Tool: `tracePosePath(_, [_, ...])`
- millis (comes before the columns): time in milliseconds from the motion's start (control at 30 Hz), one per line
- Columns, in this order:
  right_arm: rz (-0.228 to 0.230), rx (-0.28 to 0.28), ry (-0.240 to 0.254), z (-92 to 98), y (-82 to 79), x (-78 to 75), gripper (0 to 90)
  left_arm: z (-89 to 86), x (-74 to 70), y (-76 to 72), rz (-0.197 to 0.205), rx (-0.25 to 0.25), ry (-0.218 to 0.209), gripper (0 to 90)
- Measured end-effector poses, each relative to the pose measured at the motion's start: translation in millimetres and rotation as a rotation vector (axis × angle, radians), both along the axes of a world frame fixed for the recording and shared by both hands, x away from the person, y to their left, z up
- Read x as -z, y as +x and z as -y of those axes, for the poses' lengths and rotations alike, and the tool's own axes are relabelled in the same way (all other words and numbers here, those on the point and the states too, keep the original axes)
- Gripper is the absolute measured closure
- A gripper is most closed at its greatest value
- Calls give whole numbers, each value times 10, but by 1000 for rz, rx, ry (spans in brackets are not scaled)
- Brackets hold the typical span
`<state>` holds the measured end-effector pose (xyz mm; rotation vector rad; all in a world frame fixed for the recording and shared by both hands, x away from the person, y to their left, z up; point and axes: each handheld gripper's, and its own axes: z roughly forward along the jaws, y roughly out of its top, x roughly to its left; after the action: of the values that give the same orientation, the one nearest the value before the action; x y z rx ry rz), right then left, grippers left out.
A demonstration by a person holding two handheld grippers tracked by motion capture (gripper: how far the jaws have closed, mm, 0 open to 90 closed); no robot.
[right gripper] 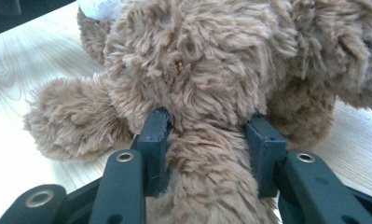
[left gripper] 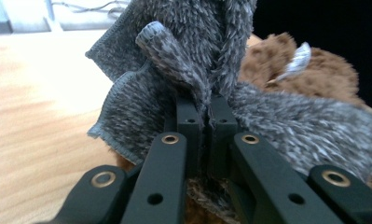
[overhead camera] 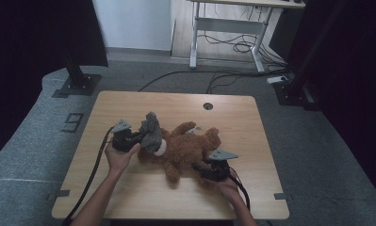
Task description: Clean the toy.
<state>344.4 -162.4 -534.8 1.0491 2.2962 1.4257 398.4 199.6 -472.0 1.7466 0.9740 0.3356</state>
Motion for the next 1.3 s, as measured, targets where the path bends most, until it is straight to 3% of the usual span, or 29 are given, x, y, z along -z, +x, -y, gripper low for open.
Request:
tracePosePath(100, [3,-7,-7,-6,-4,1,578,45,-132,-107,34,55,-41,863])
tracePosePath(167, [3,-8,-9,-8,-6,-1,578,138,-213,-172,55,95,-36,864])
tracePosePath(300, [4,-3,-7,-9,-6,-3,578,498,-309,-276,68,197,0,863])
tracePosePath(400, [4,-2,-6,-8,-6,-2,578,791,-263,-292,52,256,31,864])
tracePosePath(467, [7,-2,-6,-5,-3,0,578,961,-199,-284,33,283,25,863])
tracePosePath(567, [7,-3,-4,-3,-3,3,580,1168,-119,-279,16,313,20,861])
tracePosePath(667, [5,0,-5,-3,-1,8,593,1314,-50,-279,8,328,48,860])
tracePosePath(767, [5,1,-16,-7,-8,14,625,1326,29,-268,-18,323,62,859])
tracePosePath(900, [14,-2,-34,-23,-13,23,657,1351,1,-360,8,317,81,860])
tracePosePath(1033, [17,-1,-34,-30,-15,25,667,1439,-23,-413,19,344,76,861])
tracePosePath(1200, [17,-3,-33,-25,-16,27,673,1481,82,-366,7,343,132,861])
tracePosePath(1300, [11,-4,-24,-12,-15,31,677,1393,57,-401,37,327,158,861])
